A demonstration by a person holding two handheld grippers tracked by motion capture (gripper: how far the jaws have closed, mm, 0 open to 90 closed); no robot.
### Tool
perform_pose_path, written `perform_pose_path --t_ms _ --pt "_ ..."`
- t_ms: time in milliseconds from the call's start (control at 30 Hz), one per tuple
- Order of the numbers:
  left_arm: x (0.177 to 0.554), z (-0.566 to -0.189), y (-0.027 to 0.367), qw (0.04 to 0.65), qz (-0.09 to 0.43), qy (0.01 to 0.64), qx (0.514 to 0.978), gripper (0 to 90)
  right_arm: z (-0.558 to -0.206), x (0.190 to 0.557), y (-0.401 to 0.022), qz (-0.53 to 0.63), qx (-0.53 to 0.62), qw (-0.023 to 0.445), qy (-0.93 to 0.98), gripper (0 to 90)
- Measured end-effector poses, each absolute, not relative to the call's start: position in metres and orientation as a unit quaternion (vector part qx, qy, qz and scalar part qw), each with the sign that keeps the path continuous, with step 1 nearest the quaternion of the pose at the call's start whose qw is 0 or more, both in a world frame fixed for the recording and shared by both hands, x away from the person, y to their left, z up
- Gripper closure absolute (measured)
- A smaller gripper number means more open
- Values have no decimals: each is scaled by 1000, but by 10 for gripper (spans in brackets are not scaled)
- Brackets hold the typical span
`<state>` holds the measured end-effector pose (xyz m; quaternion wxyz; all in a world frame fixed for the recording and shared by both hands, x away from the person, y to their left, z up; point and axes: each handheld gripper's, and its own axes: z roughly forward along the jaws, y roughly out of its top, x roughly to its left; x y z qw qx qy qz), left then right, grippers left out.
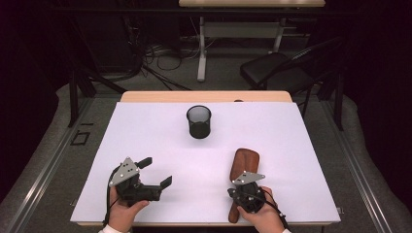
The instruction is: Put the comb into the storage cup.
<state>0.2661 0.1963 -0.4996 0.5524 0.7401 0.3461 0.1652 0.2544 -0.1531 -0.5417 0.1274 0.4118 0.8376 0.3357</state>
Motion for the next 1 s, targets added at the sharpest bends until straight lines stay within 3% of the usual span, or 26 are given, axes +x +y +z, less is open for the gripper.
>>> perform_pose_path --t_ms 1000 --pt "266 -500 196 552 166 345 741 14 -542 246 -191 333 444 126 822 900"
